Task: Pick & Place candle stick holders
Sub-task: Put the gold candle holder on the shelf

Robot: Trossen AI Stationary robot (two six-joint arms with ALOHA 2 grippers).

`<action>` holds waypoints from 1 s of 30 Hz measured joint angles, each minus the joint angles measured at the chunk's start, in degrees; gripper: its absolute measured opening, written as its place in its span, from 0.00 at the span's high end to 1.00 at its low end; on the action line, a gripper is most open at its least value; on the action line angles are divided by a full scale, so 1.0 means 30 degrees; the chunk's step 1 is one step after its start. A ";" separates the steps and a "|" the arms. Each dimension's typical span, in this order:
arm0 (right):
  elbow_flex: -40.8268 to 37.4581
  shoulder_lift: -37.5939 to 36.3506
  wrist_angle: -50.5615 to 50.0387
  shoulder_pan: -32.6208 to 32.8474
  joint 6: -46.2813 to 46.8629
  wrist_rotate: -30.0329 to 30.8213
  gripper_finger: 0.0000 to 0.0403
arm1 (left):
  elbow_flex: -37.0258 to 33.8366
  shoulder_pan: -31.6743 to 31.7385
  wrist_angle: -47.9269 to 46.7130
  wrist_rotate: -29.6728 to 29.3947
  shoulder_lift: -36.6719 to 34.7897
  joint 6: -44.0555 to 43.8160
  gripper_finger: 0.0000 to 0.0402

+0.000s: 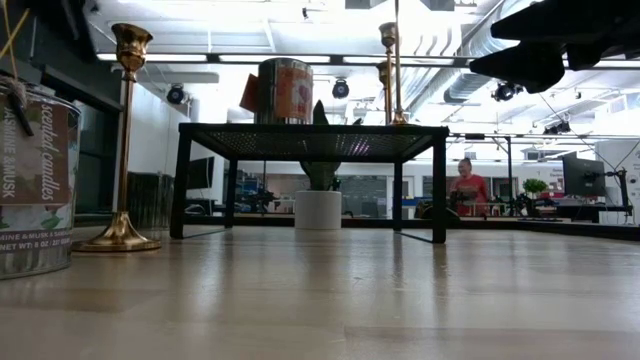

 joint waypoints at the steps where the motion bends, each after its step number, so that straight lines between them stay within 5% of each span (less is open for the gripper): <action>1: 0.0000 0.0000 0.0000 0.0000 0.0000 -0.0001 0.10 | -0.1001 -0.0356 0.1063 -0.0337 -0.0605 -0.0400 0.38; 6: 0.0000 0.0000 0.0000 0.0000 0.0000 -0.0001 0.10 | -0.5387 -0.1366 0.7011 -0.2493 -0.2808 -0.0098 0.38; 13: 0.0000 0.0000 0.0000 0.0000 0.0000 -0.0001 0.10 | -0.9079 -0.1304 1.1867 -0.2948 -0.3128 0.0407 0.38; 19: 0.0000 0.0007 0.0000 0.0000 0.0000 -0.0001 0.10 | -0.9939 -0.1297 1.4823 -0.5382 -0.3128 0.1010 0.38; 30: 0.0000 0.0001 0.0000 0.0000 0.0000 0.0108 0.10 | -0.9947 -0.1290 1.6146 -0.6229 -0.3033 0.2475 0.40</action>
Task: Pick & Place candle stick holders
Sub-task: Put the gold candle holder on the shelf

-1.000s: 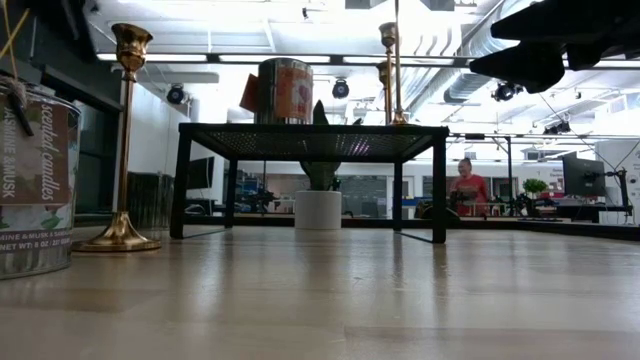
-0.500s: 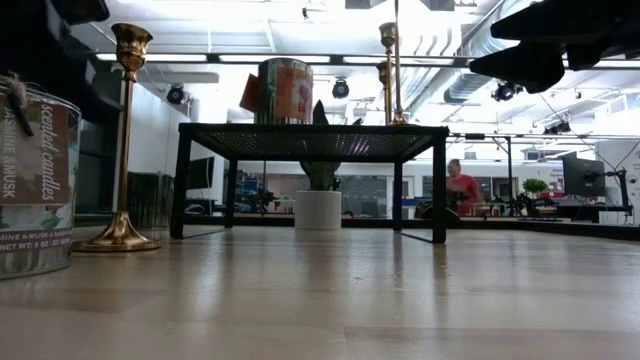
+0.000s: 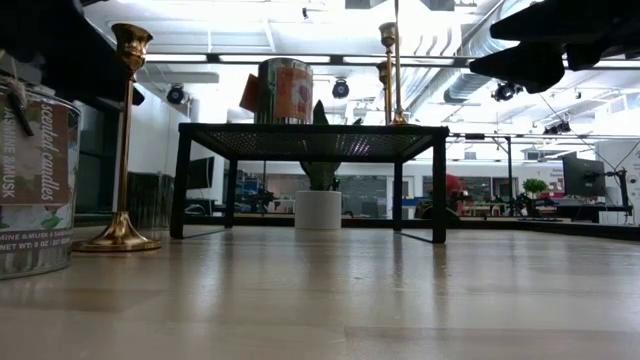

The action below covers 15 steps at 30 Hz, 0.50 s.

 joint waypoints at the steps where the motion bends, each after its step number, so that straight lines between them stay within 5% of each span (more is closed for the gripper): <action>1: 0.0000 -0.0001 0.0000 0.0003 0.0000 0.0016 0.10 | 0.0000 0.0000 0.0044 -0.0026 0.0000 0.0000 0.41; 15: 0.0000 0.0001 0.0000 0.0000 0.0000 0.0028 0.10 | 0.0000 0.0000 0.0077 -0.0138 0.0007 0.0058 0.58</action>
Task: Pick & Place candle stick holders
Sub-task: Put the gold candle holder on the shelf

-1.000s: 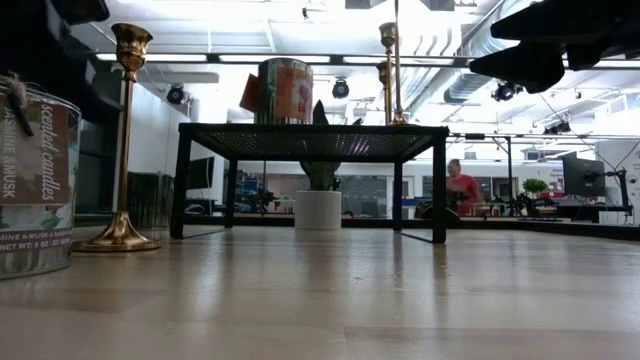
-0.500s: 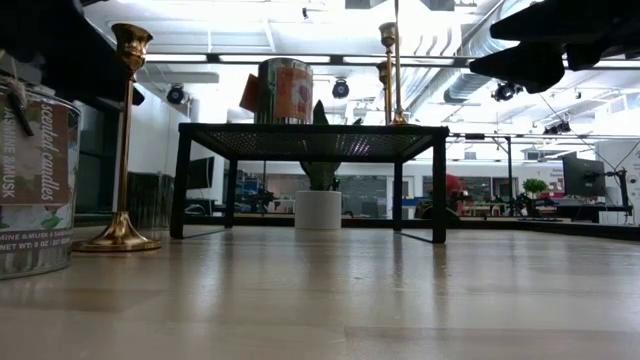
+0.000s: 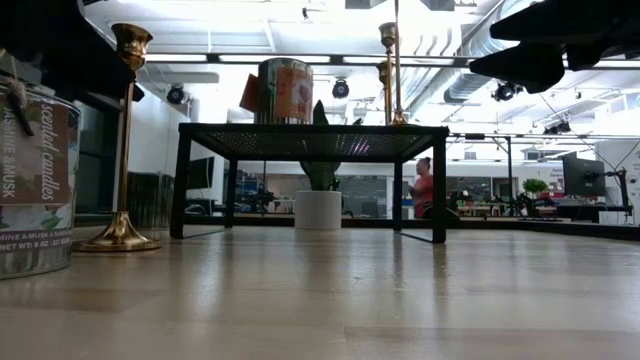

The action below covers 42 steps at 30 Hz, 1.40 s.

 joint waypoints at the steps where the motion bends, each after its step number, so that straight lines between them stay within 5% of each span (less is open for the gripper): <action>1: 0.0000 0.0000 0.0000 0.0000 0.0000 0.0001 0.10 | 0.0000 0.0000 0.0000 0.0004 0.0000 0.0000 0.58; 25: 0.0000 -0.0002 -0.0007 0.0003 -0.0007 0.0097 0.10 | -0.0007 0.0013 0.1390 -0.0555 0.0007 0.1488 0.58; 42: 0.0000 -0.0002 -0.0004 0.0000 -0.0004 0.0082 0.10 | -0.0015 0.0015 0.2761 -0.1790 0.2149 0.0877 0.58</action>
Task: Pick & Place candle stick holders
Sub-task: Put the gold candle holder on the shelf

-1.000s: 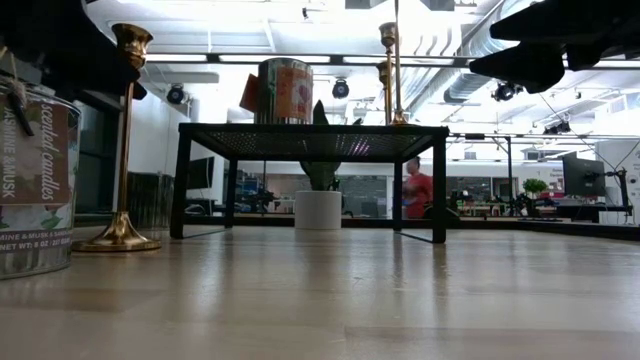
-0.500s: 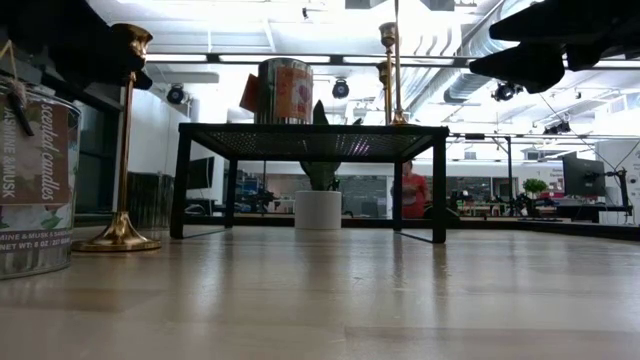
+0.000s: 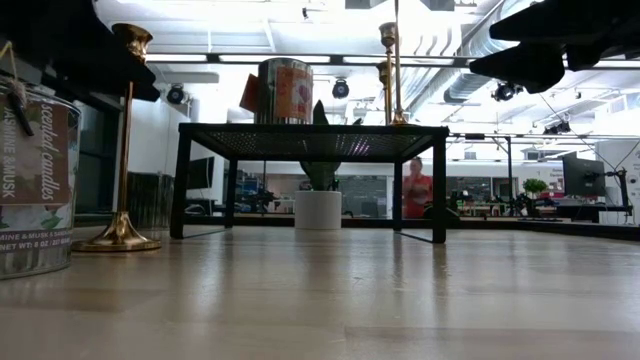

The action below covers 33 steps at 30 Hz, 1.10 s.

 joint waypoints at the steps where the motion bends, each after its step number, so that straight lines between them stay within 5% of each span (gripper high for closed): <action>1: 0.0000 0.0001 0.0001 0.0004 -0.0002 -0.0001 0.10 | 0.0000 -0.0004 0.0009 -0.0166 0.0000 -0.0077 0.58; 14: 0.0000 0.0000 0.0004 0.0000 0.0004 -0.0015 0.10 | 0.0000 -0.0007 0.0185 -0.0673 0.0000 -0.0102 0.79; 33: 0.0000 0.0000 -0.0003 0.0000 0.0004 -0.0094 0.10 | 0.1376 -0.0007 -0.0027 -0.0736 -0.0073 0.1716 0.93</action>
